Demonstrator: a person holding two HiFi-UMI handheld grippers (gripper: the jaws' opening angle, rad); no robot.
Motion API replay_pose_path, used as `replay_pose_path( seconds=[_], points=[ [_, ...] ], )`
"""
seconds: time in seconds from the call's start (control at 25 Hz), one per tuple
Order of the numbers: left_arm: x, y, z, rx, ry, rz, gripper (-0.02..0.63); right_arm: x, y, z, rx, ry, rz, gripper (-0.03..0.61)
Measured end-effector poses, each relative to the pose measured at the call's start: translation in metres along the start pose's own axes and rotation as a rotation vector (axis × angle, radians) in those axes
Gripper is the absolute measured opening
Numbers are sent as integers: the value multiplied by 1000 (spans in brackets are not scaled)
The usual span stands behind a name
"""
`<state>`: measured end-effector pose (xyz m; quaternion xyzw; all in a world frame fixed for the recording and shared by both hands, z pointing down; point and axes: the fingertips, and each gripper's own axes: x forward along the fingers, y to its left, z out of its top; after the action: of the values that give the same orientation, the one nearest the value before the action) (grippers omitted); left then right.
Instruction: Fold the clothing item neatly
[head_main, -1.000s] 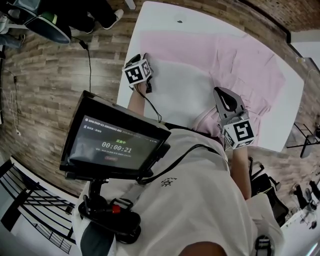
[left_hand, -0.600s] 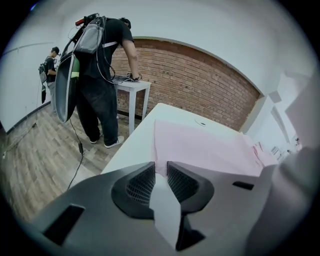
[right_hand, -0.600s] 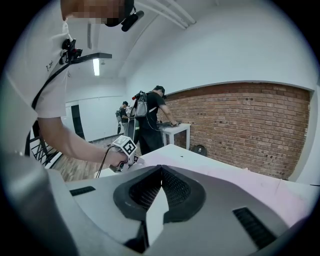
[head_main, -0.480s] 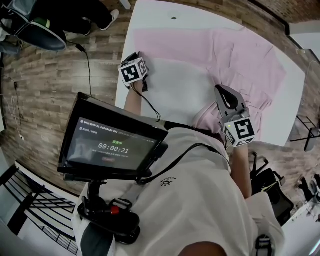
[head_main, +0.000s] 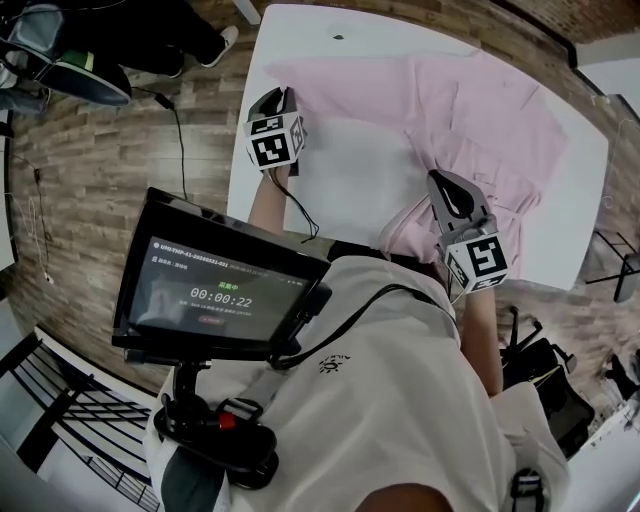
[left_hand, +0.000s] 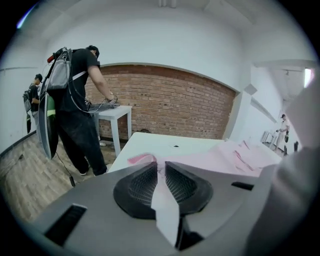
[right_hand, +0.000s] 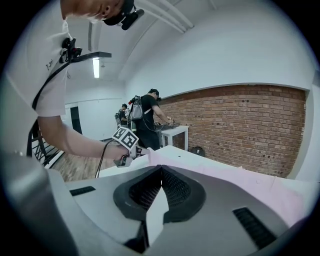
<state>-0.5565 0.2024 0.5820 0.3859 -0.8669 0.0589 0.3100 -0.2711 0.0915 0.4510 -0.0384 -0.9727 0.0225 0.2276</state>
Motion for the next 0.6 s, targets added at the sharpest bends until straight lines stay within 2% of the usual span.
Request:
replay_pose_path(
  seconds=[0.12, 0.6],
  points=[
    [-8, -21, 17, 29, -36, -19, 49, -14, -5, 0, -5, -19, 1, 5],
    [-32, -157, 74, 154, -138, -94, 43, -112, -70, -33, 58, -75, -86, 5]
  ],
)
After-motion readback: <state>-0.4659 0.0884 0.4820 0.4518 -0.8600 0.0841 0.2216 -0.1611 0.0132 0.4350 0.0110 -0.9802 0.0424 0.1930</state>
